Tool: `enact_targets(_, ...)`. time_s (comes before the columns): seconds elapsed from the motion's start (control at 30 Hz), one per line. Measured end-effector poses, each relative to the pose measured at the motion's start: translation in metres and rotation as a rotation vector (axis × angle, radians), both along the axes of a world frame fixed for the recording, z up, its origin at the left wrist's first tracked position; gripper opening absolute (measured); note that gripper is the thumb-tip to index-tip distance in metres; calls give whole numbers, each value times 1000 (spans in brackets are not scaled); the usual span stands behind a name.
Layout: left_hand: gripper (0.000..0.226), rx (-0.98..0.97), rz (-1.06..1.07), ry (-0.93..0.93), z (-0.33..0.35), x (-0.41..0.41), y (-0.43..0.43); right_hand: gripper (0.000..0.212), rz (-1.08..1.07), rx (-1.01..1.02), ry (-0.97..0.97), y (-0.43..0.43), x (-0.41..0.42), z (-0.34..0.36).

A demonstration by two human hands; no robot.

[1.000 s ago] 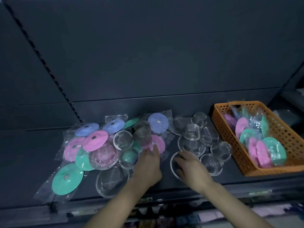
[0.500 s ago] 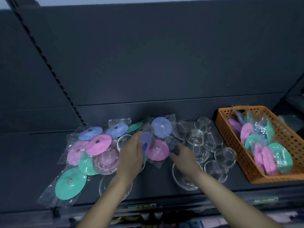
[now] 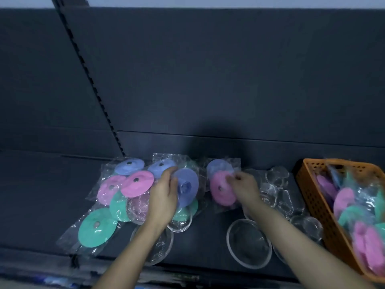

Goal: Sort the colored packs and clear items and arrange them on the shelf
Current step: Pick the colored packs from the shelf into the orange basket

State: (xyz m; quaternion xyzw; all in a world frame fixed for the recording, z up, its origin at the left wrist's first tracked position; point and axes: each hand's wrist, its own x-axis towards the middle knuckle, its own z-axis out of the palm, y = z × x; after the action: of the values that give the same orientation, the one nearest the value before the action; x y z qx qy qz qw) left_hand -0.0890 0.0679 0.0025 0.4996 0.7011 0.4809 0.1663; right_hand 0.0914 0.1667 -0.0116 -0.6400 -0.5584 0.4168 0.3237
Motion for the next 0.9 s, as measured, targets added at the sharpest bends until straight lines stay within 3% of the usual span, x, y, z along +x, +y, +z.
enact_targets(0.1,26,21,56,-107,4,-4,4,21,75,168,-312,29,11,3)
enact_targets(0.23,25,0,132,-363,4,-12,7,30,137,12,-244,50,9,-4)
enact_targets(0.37,43,-63,207,-494,1,-22,9,82,277,-65,-251,49,0,-17)
enact_targets(0.43,35,-72,228,-585,1,-27,7,104,226,-70,-198,47,-3,-23)
enact_targets(0.5,24,-62,258,-639,-1,-33,5,111,128,-21,-189,47,-4,-24)
enact_targets(0.6,20,-60,284,-630,0,-47,1,86,46,-19,-130,49,-3,-21)
enact_targets(0.73,18,-69,351,-572,-1,-74,1,50,107,-130,-148,48,-2,-7)
enact_targets(0.9,29,-263,417,-280,-11,-106,7,32,163,-56,-178,41,-5,5)
